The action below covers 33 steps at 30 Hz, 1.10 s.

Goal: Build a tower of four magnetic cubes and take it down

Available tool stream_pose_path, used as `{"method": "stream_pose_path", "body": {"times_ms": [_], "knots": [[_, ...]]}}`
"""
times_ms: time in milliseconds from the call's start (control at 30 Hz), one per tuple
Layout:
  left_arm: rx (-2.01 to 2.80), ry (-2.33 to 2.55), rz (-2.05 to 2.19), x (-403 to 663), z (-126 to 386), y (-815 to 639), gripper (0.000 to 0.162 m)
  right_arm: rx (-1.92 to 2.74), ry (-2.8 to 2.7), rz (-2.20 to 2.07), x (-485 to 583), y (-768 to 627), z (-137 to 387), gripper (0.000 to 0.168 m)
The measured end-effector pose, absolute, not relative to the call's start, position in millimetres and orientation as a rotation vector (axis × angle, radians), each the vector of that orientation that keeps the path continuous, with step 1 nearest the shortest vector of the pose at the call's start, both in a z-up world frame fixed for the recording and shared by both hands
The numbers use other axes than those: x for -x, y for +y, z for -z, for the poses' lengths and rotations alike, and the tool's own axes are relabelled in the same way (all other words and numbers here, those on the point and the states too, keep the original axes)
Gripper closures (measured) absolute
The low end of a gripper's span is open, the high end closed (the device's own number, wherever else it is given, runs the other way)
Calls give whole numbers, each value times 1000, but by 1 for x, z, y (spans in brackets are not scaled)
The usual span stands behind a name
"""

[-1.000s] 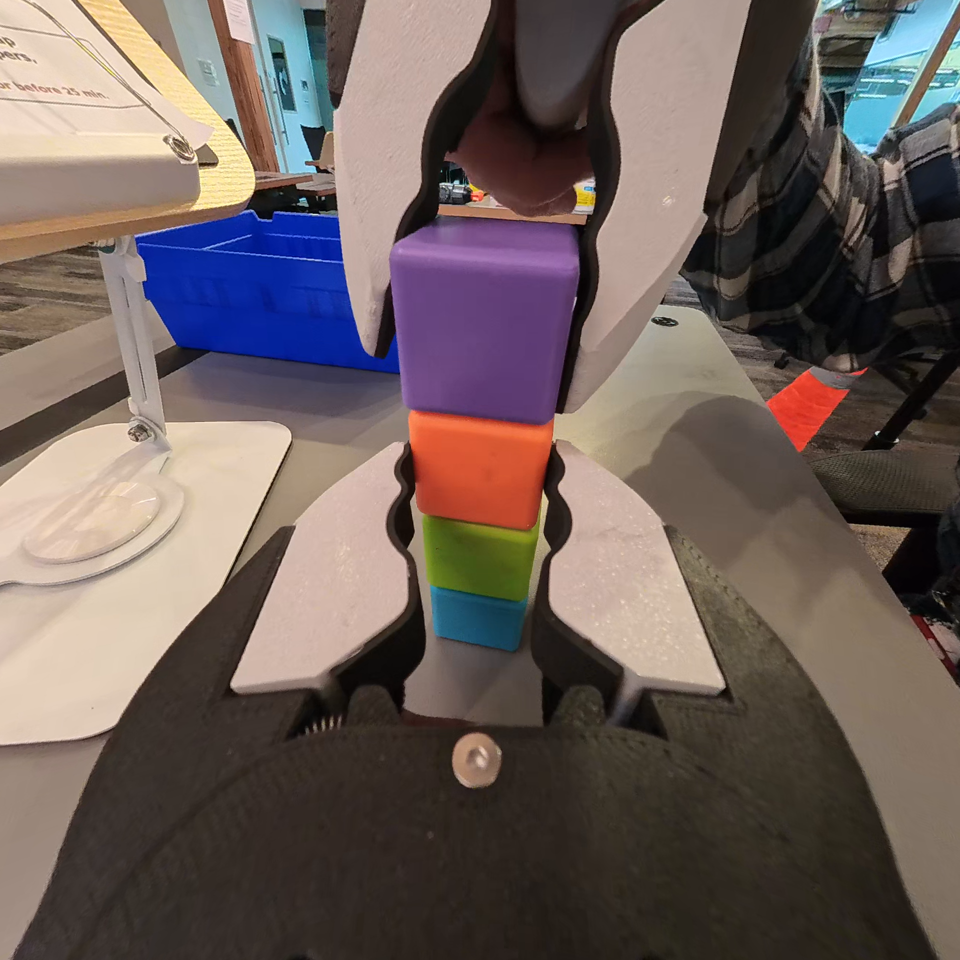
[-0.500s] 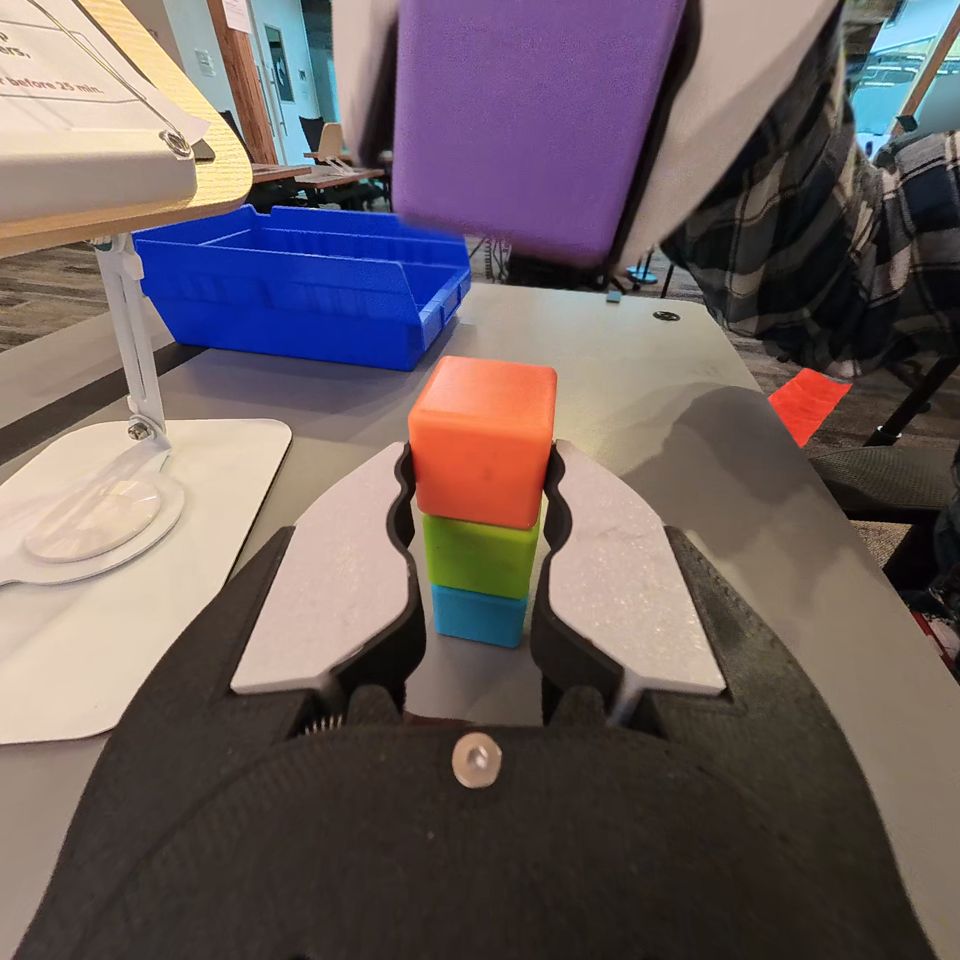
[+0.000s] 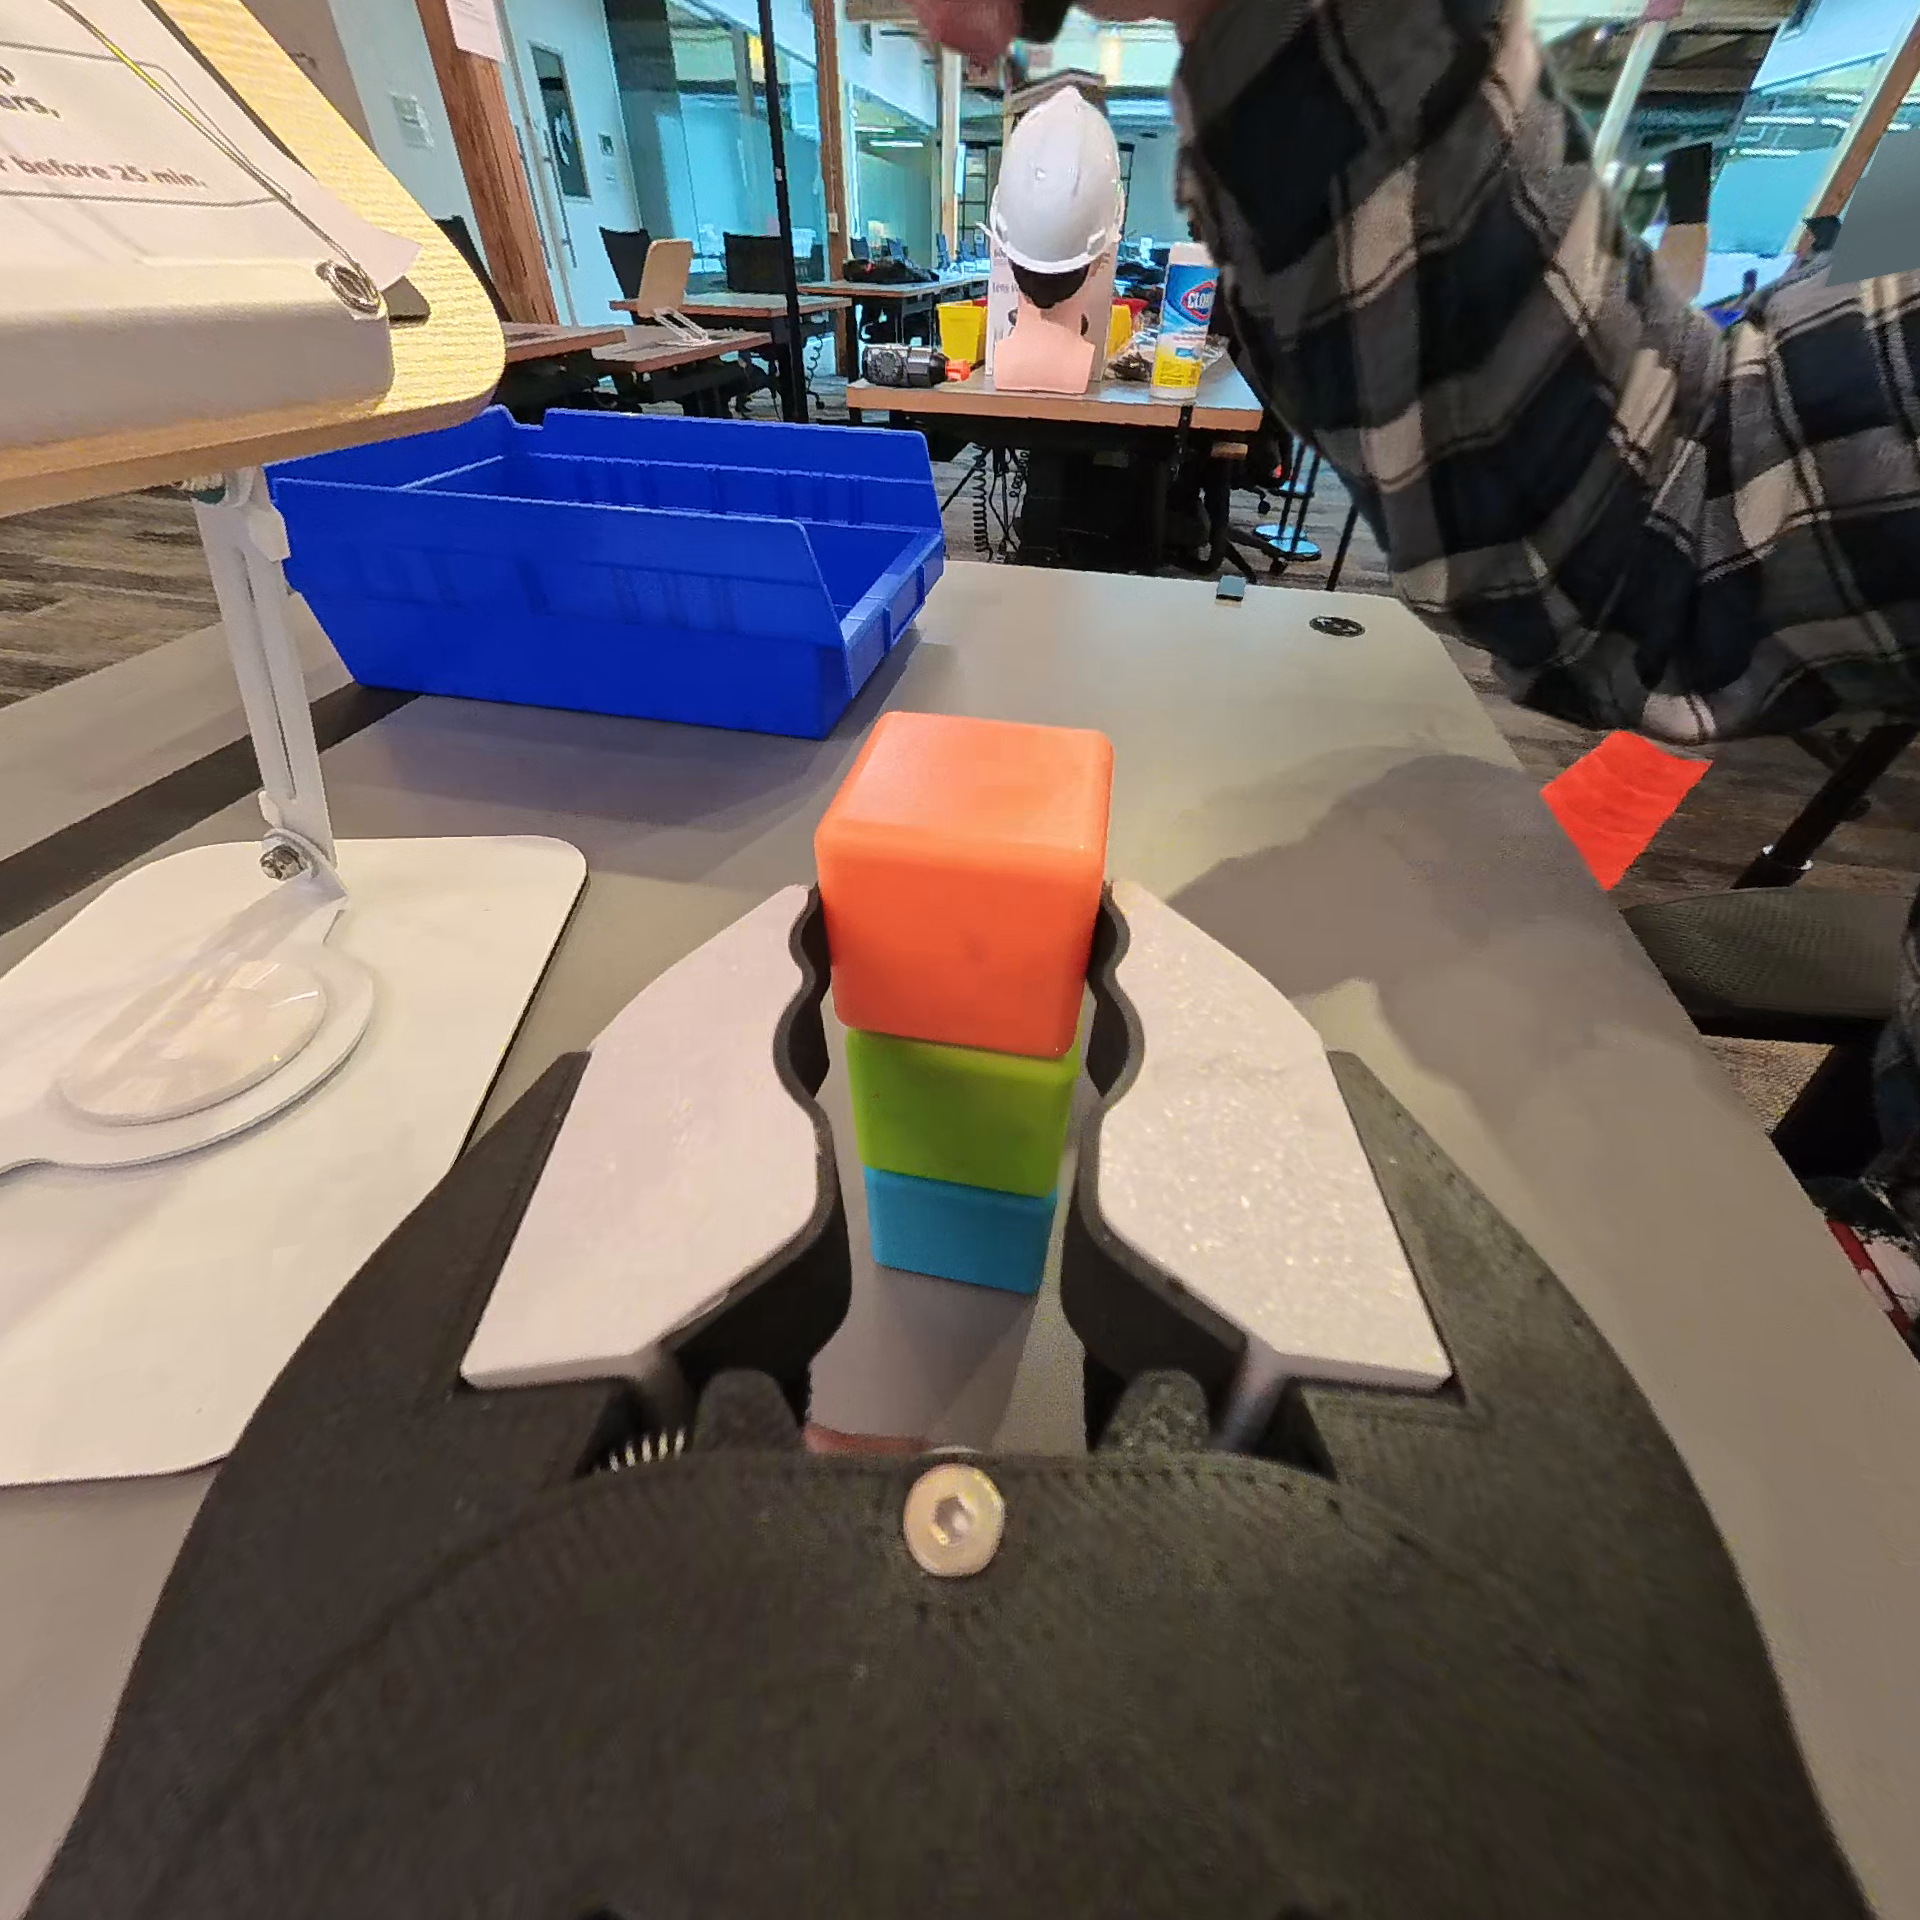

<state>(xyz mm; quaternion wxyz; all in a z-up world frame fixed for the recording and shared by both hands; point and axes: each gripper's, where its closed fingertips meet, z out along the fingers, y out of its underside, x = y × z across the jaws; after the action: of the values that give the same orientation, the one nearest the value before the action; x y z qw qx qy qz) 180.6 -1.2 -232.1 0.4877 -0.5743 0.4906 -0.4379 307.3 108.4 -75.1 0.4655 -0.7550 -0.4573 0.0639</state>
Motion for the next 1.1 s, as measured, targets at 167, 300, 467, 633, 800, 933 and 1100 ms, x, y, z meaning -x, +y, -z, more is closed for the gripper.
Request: {"method": "stream_pose_path", "body": {"times_ms": [167, 300, 467, 633, 800, 933, 1100], "knots": [[1397, 1197, 1061, -180, 232, -1, 114, 1967, -865, -81, -389, 170, 82, 115], [1396, 1198, 1065, -180, 232, -1, 114, 2072, -723, -62, -437, 210, 111, 115], [1397, 1201, 1065, -180, 232, -1, 114, 2196, -651, -63, -463, 247, 162, 115], [1397, 1203, 1064, -180, 232, -1, 114, 2308, -637, -60, -468, 269, 212, 115], [1397, 1206, 1063, -180, 232, -1, 114, 2404, -635, -87, -467, 281, 252, 115], [1397, 1207, 1064, -180, 232, -1, 114, 2491, -670, -53, -467, 284, 280, 115], [1396, 1207, 1065, -180, 232, -1, 114, 2557, -712, -19, -468, 286, 305, 115]]}}
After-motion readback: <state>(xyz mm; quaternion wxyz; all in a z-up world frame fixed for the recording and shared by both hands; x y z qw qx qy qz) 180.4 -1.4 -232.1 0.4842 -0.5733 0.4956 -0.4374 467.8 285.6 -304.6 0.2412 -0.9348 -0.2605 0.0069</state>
